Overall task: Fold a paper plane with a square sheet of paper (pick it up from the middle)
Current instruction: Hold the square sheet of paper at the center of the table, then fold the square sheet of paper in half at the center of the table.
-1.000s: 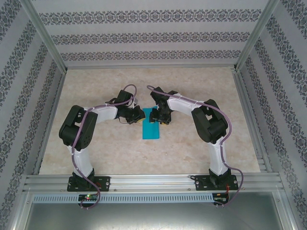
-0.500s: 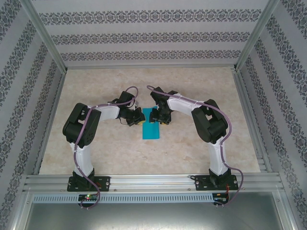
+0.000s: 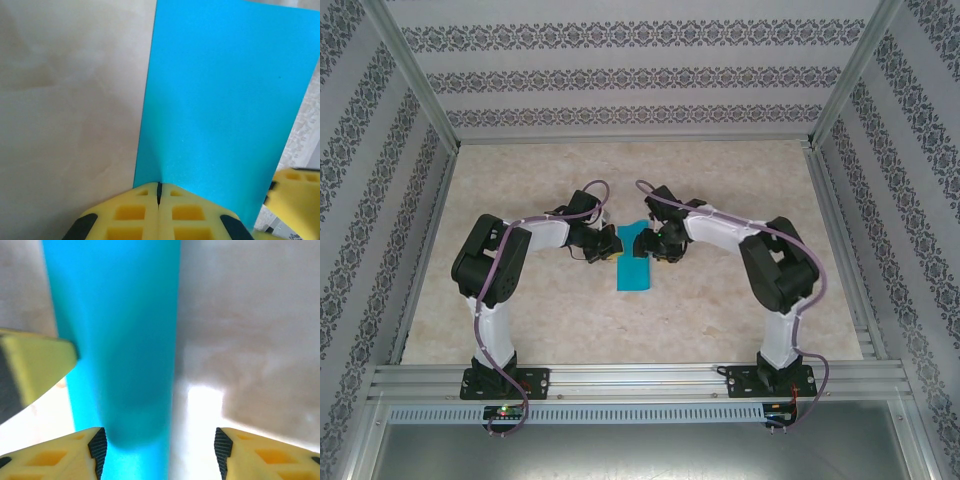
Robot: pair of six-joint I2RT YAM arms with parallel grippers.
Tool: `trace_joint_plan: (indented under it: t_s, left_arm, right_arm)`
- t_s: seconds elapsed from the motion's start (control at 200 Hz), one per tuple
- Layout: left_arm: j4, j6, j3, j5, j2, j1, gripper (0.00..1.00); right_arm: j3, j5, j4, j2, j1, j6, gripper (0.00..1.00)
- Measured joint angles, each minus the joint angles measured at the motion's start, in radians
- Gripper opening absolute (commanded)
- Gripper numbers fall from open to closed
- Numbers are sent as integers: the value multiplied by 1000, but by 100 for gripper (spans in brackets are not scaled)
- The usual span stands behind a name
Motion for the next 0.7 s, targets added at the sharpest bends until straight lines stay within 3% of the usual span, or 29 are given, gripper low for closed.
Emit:
trace_joint_plan:
  t_s: [0.09, 0.2, 0.33, 0.44, 0.699]
  left_arm:
    - [3, 2, 0, 8, 5, 0, 0]
    - [6, 2, 0, 16, 8, 0, 0]
    - [6, 2, 0, 16, 8, 0, 0]
    - [6, 2, 0, 16, 8, 0, 0]
    - [6, 2, 0, 16, 8, 0, 0]
  right_arm:
    - [-23, 3, 10, -96, -7, 1, 58]
    - [-19, 0, 47, -158, -6, 9, 37]
    - [11, -10, 81, -117, 20, 21, 15]
    - [36, -29, 104, -43, 45, 42, 2]
    - [74, -50, 114, 89, 54, 74, 0]
